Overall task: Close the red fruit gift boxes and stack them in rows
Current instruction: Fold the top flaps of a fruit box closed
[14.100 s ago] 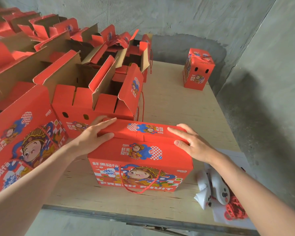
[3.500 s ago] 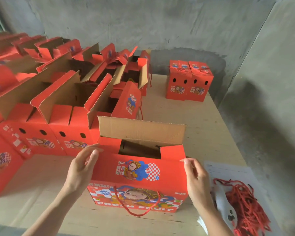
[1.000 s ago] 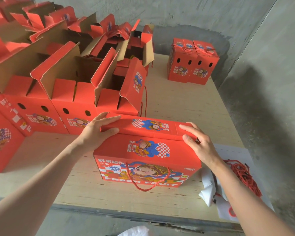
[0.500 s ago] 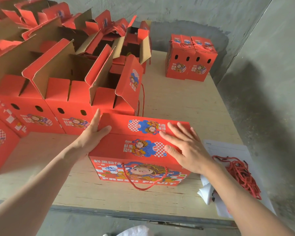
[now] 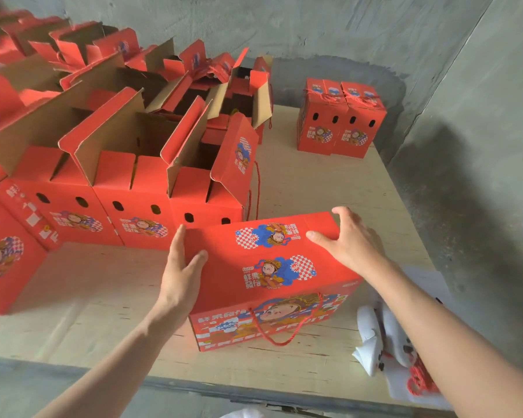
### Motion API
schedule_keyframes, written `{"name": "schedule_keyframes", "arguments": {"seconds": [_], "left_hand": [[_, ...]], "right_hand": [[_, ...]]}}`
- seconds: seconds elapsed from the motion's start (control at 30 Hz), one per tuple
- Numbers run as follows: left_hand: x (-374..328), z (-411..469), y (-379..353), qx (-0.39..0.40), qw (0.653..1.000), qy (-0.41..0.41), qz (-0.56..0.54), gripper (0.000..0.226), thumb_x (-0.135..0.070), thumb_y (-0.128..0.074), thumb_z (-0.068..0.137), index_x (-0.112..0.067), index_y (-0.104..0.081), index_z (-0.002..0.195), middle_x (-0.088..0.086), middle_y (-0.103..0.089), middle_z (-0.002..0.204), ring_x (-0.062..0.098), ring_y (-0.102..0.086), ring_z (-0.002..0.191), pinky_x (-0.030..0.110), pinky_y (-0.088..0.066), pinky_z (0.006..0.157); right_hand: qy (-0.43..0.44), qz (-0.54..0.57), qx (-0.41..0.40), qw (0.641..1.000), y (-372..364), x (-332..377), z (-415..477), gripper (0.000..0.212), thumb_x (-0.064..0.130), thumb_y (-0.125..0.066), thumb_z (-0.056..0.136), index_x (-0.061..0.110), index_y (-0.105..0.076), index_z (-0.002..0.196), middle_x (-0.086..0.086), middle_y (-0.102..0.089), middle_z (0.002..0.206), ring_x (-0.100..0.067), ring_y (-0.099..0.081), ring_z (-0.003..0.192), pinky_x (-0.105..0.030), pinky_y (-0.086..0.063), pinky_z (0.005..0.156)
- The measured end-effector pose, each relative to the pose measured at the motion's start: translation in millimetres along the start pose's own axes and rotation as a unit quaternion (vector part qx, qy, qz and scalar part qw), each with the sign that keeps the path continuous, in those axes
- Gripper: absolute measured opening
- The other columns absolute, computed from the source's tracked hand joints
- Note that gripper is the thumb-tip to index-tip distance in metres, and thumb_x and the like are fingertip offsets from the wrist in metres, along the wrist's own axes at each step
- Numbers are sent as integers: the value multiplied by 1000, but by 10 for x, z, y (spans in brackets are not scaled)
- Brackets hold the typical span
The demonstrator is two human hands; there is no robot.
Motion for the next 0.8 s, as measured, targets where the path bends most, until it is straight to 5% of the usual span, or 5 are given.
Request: {"name": "schedule_keyframes", "arguments": {"seconds": [0.13,0.23,0.47,0.67,0.8], "left_hand": [[-192,245,227,-37,994,-15,98,10,-25,-63,88,-22,-60,97,2,-63,103,15,-56,91,30,-43,80],[-387,495,93,37,968,-45,246,40,-49,-56,83,-10,-58,76,6,-59,76,22,-51,71,30,-34,60],[-344,473,-66,0,957,-73,282,46,-36,-54,93,-4,-53,60,18,-57,62,33,-51,63,31,-34,55],[-357,15,-284,-35,954,-85,284,51,-27,-48,96,-17,-32,49,7,-40,47,32,-39,55,35,-26,54],[-70,-68,-621,115,971,10,209,42,-29,-53,92,-16,-41,54,-2,-42,52,17,-37,53,27,-30,53]], "right_hand": [[-6,-13,218,976,-105,-138,-72,101,76,-65,60,28,-25,140,4,-55,129,-20,-61,106,-32,-52,75],[19,35,313,949,-152,-123,-277,96,40,-82,66,26,-21,139,4,-60,106,-15,-68,71,-31,-55,49],[62,-57,289,954,-186,-161,-308,136,34,-87,59,15,13,150,-6,-26,154,-18,-36,134,-24,-33,104],[-15,33,-23,999,106,-409,220,59,11,-68,83,-2,-45,135,-22,-57,126,-33,-55,115,-35,-41,96],[-147,341,44,927,-507,-380,220,26,3,-32,97,5,-55,107,-13,-67,75,-18,-66,62,-24,-54,56]]}}
Point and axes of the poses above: each hand's wrist, its own z-axis towards the middle knuckle, its own y-axis out of the back of the hand, x = y × z, the point moved 9 cm from there along z, towards the middle knuckle
